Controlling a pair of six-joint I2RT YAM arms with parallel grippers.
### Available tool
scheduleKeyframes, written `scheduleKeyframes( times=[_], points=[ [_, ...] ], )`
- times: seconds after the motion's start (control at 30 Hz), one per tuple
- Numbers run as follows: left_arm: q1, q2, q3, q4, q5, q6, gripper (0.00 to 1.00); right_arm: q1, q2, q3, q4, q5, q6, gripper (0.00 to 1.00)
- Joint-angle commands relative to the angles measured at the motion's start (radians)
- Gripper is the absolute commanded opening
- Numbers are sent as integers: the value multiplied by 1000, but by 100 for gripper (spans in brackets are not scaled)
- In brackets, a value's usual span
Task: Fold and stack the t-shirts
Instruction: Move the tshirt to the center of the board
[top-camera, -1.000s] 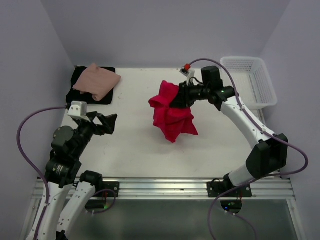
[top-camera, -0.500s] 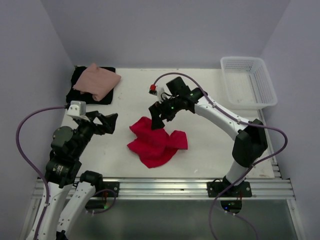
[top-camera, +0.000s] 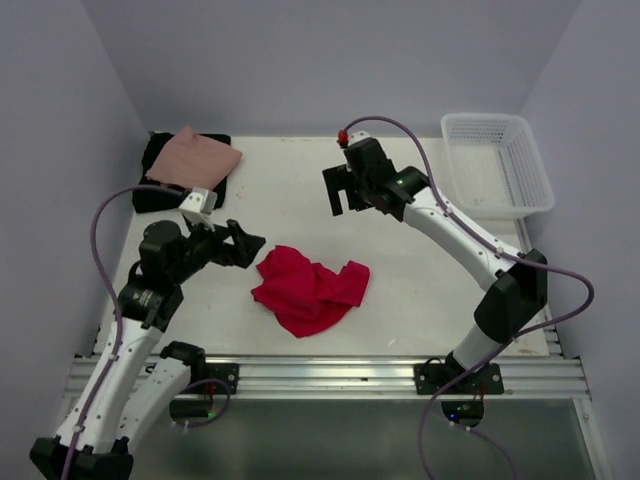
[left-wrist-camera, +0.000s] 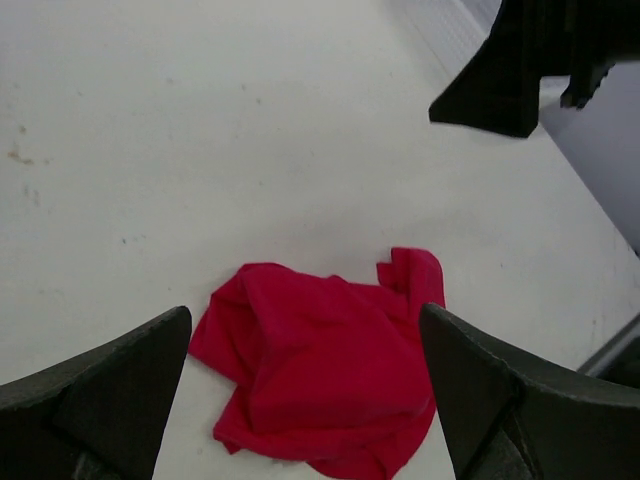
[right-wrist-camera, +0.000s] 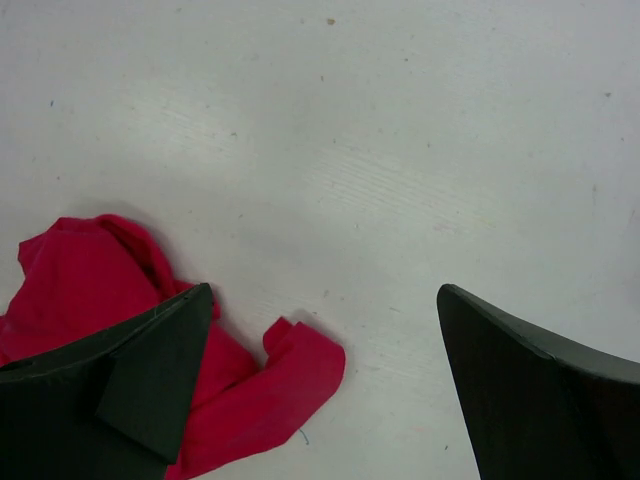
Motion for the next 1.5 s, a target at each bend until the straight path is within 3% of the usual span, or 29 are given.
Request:
scheduleKeyframes(
  times=[0.0,0.33,0.77,1.0,1.27,1.3,1.4,1.47],
  points=[
    [-4,141,-19,31,216,43,100,1,-57,-15,-37,126,57,99],
    [-38,395,-5,-7,79,-15,98,3,-143,-67,-43,115,94,99],
    [-102,613,-57,129,36,-94,88,3,-198,-140,-46,106,111,99],
    [-154,702,-58,245,43,-126,77,1,-215,-190,-40,98,120,99],
    [-174,788,-40,310,60,-132,37,1,-232,-280,-13,53,139,99],
    [-174,793,-29,304,57,-129,25,1,-231,-289,-8,45,143,99],
    [-177,794,38,235,20,-106,3,3,-228,-337,24,5,168,99],
    [-182,782,127,151,-35,-69,0,3,-220,-369,49,-4,185,99]
  ],
)
